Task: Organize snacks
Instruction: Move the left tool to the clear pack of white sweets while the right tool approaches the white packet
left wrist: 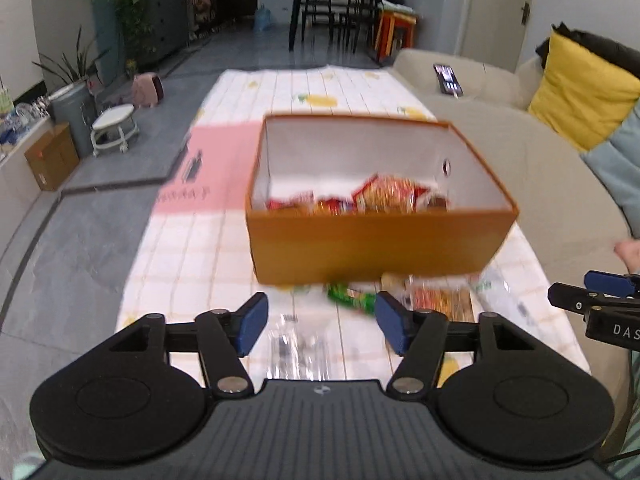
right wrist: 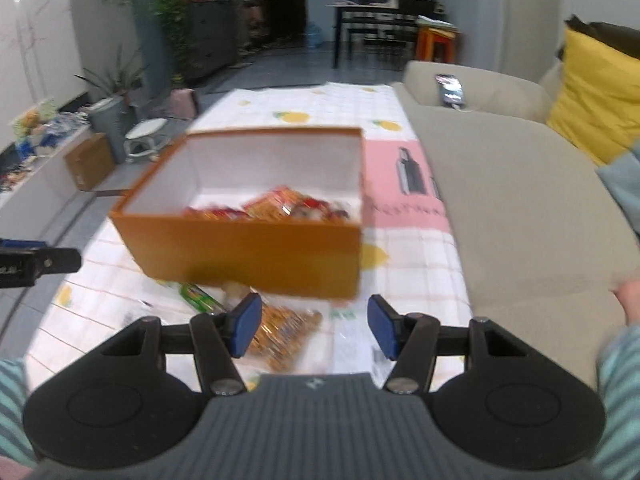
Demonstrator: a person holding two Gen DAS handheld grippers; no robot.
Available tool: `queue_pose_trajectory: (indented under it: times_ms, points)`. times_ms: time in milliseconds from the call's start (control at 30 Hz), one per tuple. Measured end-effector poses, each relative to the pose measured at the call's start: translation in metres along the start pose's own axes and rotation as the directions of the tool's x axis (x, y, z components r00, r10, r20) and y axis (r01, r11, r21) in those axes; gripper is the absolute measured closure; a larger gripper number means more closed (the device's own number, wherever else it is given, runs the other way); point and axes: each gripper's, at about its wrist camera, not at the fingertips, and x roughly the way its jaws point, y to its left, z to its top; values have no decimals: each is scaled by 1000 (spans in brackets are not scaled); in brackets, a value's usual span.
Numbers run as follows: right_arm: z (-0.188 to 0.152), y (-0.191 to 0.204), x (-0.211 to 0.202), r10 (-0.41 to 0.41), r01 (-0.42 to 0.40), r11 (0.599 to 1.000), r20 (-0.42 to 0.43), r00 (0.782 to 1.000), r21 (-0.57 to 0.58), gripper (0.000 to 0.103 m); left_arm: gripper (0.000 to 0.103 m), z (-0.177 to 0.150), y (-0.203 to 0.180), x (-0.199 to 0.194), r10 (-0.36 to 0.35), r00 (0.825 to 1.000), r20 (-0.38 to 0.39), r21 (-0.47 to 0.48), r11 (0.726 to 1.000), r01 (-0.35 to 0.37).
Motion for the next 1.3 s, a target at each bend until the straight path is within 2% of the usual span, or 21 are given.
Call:
queue_pose_trajectory:
  times_ms: [33,133,233,400,733,1067,1300]
  points:
    - [-7,-2,3,-13,13,1000,-8,1000,13,34,25,-5,1,3,4,1000,-9,-3,1000,-4]
    - [-27,-8,14,-60,61,997,-31,998,37,34,24,-17,1,15,33,998,-56,-7,999,-33]
    - [-39,-11,23,-73,76,996,-79,994,38,34,24,-24,2,27,36,995,-91,-20,999,-38]
    - [-35,-16,42,-80,84,996,-105,991,36,34,18,-31,8,42,42,991,-127,-39,998,-47]
    - [-33,-15,73,-74,75,997,-145,987,5,32,18,-38,11,83,77,973,-217,-4,997,-79]
    - [-17,-25,113,-80,80,997,-173,982,-9,32,18,-44,15,105,102,972,-210,10,995,-102]
    - [-13,-24,140,-85,78,996,-199,976,-45,32,18,-48,14,113,83,971,-226,21,997,-80]
